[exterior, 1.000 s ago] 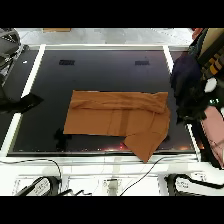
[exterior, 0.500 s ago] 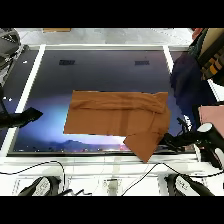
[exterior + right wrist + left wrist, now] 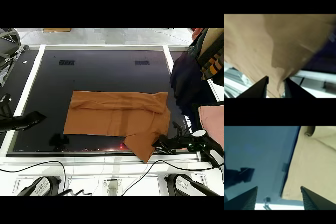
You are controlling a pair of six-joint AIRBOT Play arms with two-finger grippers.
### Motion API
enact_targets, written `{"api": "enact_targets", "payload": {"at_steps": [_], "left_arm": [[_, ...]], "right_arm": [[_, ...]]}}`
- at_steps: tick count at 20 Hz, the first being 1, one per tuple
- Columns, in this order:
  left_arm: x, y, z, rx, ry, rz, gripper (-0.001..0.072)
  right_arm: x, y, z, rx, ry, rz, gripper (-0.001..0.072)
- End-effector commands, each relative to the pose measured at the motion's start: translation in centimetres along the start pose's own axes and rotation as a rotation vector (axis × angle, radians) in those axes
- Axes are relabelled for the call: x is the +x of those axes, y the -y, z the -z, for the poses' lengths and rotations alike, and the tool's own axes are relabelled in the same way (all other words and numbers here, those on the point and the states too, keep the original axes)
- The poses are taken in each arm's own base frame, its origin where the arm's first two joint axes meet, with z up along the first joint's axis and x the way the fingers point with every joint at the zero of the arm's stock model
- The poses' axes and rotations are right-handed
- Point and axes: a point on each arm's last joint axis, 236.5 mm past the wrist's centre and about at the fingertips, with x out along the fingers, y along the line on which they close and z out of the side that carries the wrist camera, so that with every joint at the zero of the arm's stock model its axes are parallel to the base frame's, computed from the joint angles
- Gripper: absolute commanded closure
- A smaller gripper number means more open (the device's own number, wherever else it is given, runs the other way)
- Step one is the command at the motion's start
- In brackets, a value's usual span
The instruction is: Fold the clothes and pants, and hang the long-sleeved shirts on hangers.
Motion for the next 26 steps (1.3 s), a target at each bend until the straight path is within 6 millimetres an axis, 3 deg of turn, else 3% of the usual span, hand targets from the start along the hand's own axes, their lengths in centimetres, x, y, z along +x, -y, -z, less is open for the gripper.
{"api": "enact_targets", "payload": {"at_steps": [1, 3, 5, 8, 12, 16, 20, 22, 26], "left_arm": [[1.2, -0.4, 1.2, -0.026, -0.065, 0.018, 0.0129], [1.9, -0.7, 1.7, -0.042, -0.094, 0.024, 0.013], [2.8, -0.8, 2.9, -0.063, -0.156, 0.047, 0.013], [4.3, -0.4, 5.5, -0.092, -0.275, 0.091, 0.0129], [7.4, 1.5, 10.0, -0.099, -0.403, 0.167, 0.013], [10.8, 2.8, 10.8, -0.168, -0.392, 0.197, 0.0131], [12.9, 4.5, 8.7, -0.272, -0.308, 0.242, 0.0457], [12.9, 6.0, 8.1, -0.235, -0.283, 0.299, 0.0682], [10.0, 9.9, 5.5, -0.165, -0.239, 0.468, 0.0685]], "right_arm": [[0.4, 0.0, -1.3, -0.157, 0.045, -0.008, 0.044], [0.3, -0.6, -2.1, -0.171, 0.081, -0.03, 0.0446], [0.2, -0.9, -2.3, -0.182, 0.091, -0.041, 0.0632], [0.2, -1.0, -2.4, -0.179, 0.098, -0.044, 0.0689], [0.2, -1.1, -2.5, -0.177, 0.098, -0.049, 0.0688], [0.2, -1.3, -2.3, -0.176, 0.092, -0.057, 0.0689], [0.1, -2.1, -2.7, -0.158, 0.112, -0.09, 0.0688], [-0.4, -2.7, -2.9, -0.171, 0.113, -0.106, 0.0689], [-4.1, -6.7, -3.5, -0.305, 0.17, -0.156, 0.0689]]}}
